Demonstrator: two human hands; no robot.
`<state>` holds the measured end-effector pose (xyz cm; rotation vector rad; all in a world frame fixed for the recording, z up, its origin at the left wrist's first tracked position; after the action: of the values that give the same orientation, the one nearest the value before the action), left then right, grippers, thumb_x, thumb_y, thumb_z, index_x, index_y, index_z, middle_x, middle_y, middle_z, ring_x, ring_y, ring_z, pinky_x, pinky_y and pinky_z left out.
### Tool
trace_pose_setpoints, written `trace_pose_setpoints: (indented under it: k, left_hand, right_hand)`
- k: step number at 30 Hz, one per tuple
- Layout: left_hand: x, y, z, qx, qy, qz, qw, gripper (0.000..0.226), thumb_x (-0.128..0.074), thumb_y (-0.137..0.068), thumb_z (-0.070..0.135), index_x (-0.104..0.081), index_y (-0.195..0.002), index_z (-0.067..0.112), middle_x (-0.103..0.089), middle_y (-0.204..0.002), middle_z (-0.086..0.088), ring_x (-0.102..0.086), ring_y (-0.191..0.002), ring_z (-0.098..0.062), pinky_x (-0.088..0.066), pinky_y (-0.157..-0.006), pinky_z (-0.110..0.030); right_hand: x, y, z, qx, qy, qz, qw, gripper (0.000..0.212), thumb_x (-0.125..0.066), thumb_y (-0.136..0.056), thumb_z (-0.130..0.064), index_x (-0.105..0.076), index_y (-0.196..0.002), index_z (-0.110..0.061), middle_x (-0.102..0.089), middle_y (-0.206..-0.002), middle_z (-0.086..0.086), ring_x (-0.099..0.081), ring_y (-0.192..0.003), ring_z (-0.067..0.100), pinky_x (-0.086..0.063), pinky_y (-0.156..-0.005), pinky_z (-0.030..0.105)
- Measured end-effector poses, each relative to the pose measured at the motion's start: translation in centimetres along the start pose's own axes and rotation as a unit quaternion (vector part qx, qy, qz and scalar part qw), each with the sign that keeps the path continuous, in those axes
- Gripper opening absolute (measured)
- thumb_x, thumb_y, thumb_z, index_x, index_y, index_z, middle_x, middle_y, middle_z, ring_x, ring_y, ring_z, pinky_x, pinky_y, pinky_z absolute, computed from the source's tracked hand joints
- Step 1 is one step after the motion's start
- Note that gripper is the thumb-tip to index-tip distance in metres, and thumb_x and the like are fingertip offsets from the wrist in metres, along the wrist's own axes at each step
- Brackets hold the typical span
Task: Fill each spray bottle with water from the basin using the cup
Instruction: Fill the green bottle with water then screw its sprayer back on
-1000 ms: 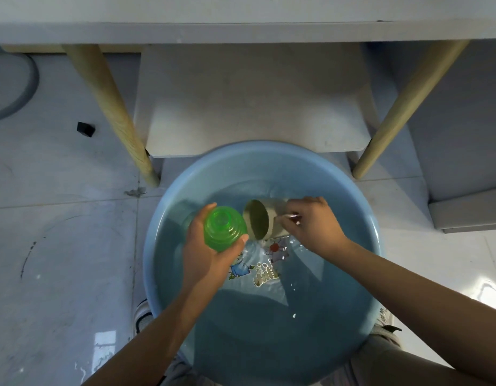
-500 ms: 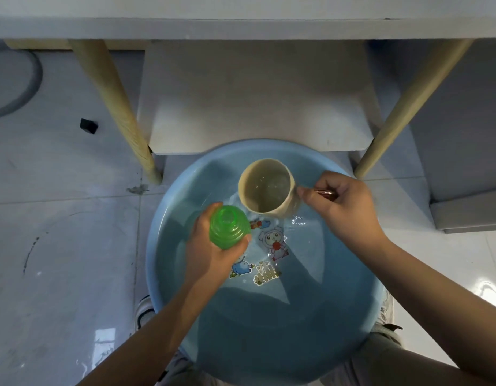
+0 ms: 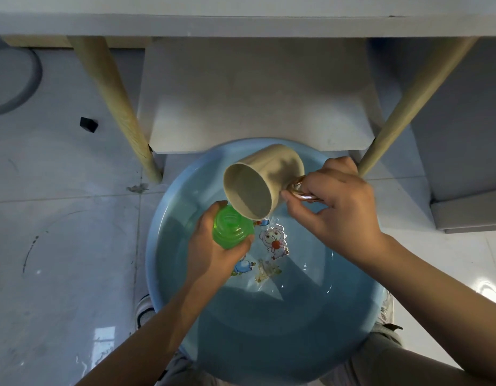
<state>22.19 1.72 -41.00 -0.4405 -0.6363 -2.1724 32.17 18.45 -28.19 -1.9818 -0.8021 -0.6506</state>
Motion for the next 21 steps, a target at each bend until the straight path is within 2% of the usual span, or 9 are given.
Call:
trace_pose_setpoints:
  k: [4,9,13,21]
  left_hand:
    - [0.2,0.2,0.4,0.0,-0.003,0.002,1.0,0.07,-0.085,-0.064,0.027,-0.05,-0.123,0.03,-0.06,-0.112,0.01,-0.058,-0.097,-0.008,-0.041,-0.077,-0.008]
    - [0.0,0.1,0.5,0.001,-0.004,-0.006,1.0,0.07,-0.085,-0.063,0.028,-0.05,-0.124,0.029,-0.062,-0.113,0.008,-0.06,-0.099,-0.012,-0.046,-0.081,-0.022]
    - [0.0,0.1,0.5,0.006,-0.006,-0.007,1.0,0.067,-0.085,-0.064,0.03,-0.051,-0.122,0.03,-0.062,-0.11,0.01,-0.06,-0.096,-0.01,-0.045,-0.077,-0.017]
    - [0.0,0.2,0.5,0.009,-0.012,-0.005,1.0,0.069,-0.085,-0.064,0.029,-0.051,-0.125,0.029,-0.062,-0.112,0.008,-0.06,-0.097,-0.012,-0.047,-0.081,-0.024]
  right_hand:
    - [0.1,0.0,-0.6,0.042,0.015,0.013,0.999,0.03,-0.069,-0.08,-0.015,-0.056,-0.055,-0.004,-0.057,-0.053,0.004,-0.039,-0.061,0.019,-0.032,-0.067,0.028]
    - [0.2,0.0,-1.1,0.08,0.034,0.014,0.996,0.03,-0.069,-0.081,-0.014,-0.057,-0.055,-0.004,-0.057,-0.054,0.005,-0.041,-0.062,0.02,-0.032,-0.069,0.027]
    - [0.3,-0.2,-1.4,0.092,0.039,0.017,0.995,0.031,-0.069,-0.082,-0.014,-0.056,-0.055,-0.005,-0.058,-0.055,0.005,-0.044,-0.061,0.021,-0.034,-0.069,0.03]
    - [0.5,-0.3,-1.9,0.113,0.044,0.023,0.992,0.031,-0.07,-0.081,-0.013,-0.056,-0.055,-0.004,-0.057,-0.056,0.005,-0.043,-0.062,0.021,-0.036,-0.068,0.032]
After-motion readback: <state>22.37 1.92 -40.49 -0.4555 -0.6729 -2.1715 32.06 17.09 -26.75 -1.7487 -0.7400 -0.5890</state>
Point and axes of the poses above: each hand's wrist, its own y-axis away from the middle knuckle, its own x-axis out of the back of the hand, z = x × y, the point moved 7 cm from there along -y, towards the middle knuckle
